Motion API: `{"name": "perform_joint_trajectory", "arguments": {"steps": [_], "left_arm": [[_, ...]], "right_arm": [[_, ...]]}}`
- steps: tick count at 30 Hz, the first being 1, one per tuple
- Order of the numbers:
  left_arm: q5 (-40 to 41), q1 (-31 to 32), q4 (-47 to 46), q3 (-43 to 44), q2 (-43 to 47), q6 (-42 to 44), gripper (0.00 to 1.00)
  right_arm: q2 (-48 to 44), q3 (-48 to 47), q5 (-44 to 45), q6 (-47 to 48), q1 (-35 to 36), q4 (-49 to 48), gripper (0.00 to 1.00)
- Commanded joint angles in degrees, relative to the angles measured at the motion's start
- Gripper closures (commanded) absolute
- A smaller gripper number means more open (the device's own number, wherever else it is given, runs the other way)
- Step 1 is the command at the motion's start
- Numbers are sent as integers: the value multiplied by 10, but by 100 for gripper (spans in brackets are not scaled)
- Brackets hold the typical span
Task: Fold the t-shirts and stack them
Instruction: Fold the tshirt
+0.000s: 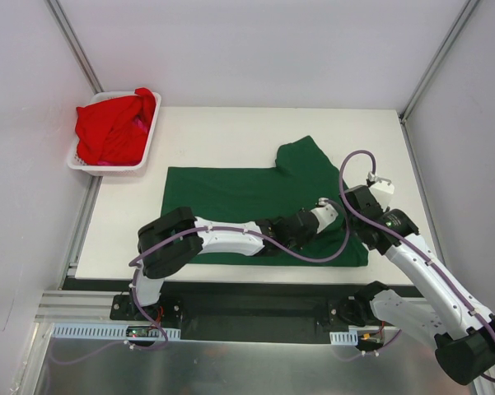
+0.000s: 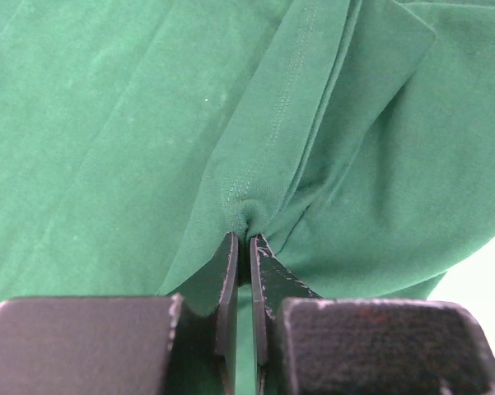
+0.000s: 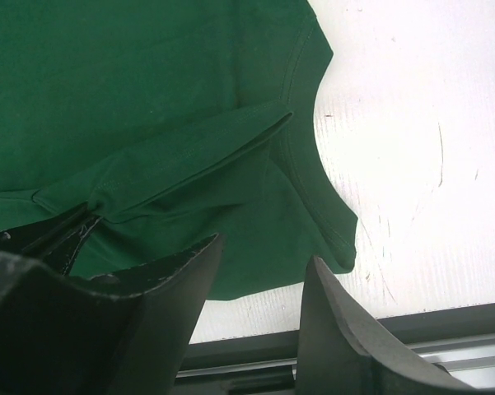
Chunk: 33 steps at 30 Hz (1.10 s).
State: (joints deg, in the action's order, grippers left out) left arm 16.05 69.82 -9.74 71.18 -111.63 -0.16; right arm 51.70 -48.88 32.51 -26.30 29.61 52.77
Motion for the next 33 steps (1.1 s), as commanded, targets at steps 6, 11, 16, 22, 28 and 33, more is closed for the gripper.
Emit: {"name": "perform_joint_trajectory", "arguments": {"steps": [6, 11, 16, 22, 28, 33], "left_arm": [[22, 0, 0, 29, -2, 26, 99], [21, -14, -1, 31, -11, 30, 99], [14, -31, -1, 31, -19, 35, 99], [10, -48, -3, 30, -25, 45, 99], [10, -56, -5, 33, -31, 42, 85], [18, -59, -9, 38, -38, 38, 41]], "right_arm": [[-1, 5, 4, 4, -2, -3, 51], [1, 5, 4, 5, -2, -3, 51], [3, 5, 4, 6, -3, -4, 51], [6, 7, 4, 6, -3, -5, 51], [11, 6, 1, 6, -4, -7, 51], [12, 7, -1, 8, -4, -7, 51]]}}
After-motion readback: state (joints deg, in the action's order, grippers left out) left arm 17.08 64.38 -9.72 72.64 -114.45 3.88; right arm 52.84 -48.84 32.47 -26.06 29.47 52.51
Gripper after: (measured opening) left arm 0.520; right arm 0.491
